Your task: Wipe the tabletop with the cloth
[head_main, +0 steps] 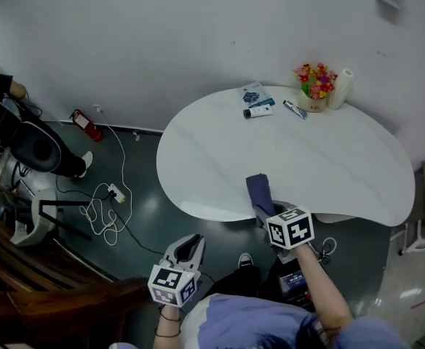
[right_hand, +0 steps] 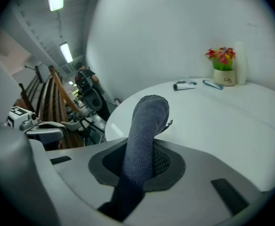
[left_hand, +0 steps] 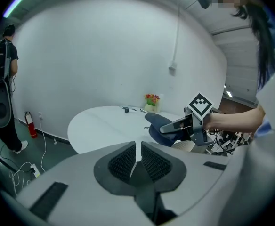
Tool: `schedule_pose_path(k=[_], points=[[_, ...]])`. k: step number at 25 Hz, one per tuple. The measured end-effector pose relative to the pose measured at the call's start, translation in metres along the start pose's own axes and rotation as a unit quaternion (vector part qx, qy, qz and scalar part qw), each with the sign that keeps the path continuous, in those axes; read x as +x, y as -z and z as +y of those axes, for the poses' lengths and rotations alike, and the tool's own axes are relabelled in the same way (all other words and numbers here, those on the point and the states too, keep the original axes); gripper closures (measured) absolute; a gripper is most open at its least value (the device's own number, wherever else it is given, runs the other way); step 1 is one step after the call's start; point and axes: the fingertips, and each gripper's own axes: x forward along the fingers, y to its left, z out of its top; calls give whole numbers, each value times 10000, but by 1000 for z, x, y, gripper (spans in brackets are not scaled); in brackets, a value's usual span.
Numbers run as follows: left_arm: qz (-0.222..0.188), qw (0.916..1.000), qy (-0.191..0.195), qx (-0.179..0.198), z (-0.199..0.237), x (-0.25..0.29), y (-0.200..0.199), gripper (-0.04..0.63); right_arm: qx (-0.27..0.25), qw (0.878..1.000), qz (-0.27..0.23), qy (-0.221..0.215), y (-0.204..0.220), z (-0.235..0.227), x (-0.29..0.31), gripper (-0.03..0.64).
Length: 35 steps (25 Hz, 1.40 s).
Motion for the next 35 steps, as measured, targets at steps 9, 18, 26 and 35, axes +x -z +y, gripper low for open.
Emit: schedule_pose_path(k=[9,18,26,35], points=[[-142,9990,-305,-298,25,-32,14,565,-833,9905,472,-985,3,130,83,540],[-15,9977,-507,-438,38,-48,35,565,-898,9876,980,-840,40,118,114,540],[-45,9993,-298,-231,19,-17,15,565,-326,9951,900,-241,55,28,78,540],[-78,9987,442,237,-77,51,-27,565,117,9970,579,495,59,-92,-11,540]])
